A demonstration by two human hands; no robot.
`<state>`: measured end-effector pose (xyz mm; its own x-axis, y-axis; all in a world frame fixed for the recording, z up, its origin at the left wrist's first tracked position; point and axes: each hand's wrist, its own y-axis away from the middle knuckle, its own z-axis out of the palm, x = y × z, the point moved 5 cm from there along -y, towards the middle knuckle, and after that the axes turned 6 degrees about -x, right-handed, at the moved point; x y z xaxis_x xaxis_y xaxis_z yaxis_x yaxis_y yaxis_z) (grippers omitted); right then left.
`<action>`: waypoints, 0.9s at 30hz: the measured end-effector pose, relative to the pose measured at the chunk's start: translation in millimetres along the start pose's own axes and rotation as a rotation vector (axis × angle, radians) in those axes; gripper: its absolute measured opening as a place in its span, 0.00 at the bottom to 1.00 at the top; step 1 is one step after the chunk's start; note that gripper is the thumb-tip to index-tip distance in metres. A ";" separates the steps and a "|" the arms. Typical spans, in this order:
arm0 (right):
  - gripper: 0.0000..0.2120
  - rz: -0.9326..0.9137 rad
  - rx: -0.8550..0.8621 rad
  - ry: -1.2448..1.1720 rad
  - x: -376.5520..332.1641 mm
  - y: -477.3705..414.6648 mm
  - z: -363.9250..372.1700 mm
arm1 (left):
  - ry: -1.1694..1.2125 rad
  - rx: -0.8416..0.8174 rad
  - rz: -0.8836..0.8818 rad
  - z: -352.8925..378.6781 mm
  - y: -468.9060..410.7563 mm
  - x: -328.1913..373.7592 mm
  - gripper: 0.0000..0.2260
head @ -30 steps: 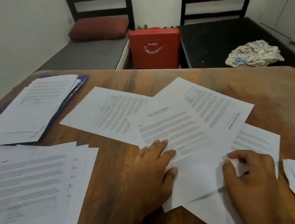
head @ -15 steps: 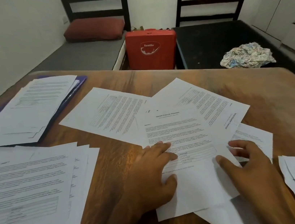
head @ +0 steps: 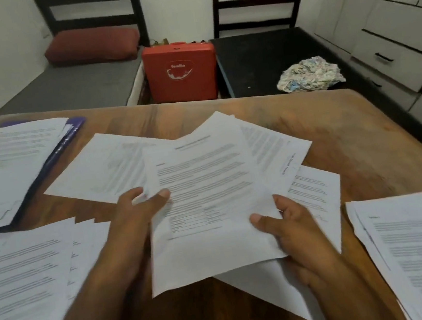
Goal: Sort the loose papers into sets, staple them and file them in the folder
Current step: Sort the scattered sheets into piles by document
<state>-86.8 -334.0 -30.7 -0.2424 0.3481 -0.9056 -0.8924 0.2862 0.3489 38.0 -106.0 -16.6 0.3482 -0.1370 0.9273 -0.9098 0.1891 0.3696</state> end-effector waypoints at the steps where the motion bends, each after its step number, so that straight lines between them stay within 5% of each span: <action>1: 0.16 0.003 -0.026 0.010 2.3 -0.8 6.2 | 0.046 -0.023 -0.013 -1.5 -3.4 4.1 0.18; 4: 0.07 0.006 -0.020 0.210 0.8 -8.8 7.6 | -0.029 -0.011 0.028 -13.7 -16.8 8.3 0.15; 9: 0.13 -0.129 0.486 0.673 -20.9 -30.6 -43.0 | -0.169 0.005 0.041 -21.7 -28.2 -4.0 0.14; 12: 0.15 -0.117 0.645 0.851 -37.3 -37.4 -62.6 | -0.224 0.001 0.088 -19.8 -29.2 -6.9 0.14; 19: 0.33 0.026 0.764 1.032 -31.3 -54.7 -69.9 | -0.207 -0.043 0.103 -22.0 -29.7 -10.3 0.13; 27: 0.23 0.009 0.763 1.056 -28.2 -60.0 -69.5 | -0.137 -0.099 0.148 -22.6 -32.1 -12.7 0.12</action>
<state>-52.8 -423.1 -42.9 -0.7389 -0.4136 -0.5319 -0.5340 0.8409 0.0878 67.9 -88.4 -38.9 0.1722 -0.2302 0.9578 -0.9197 0.3107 0.2400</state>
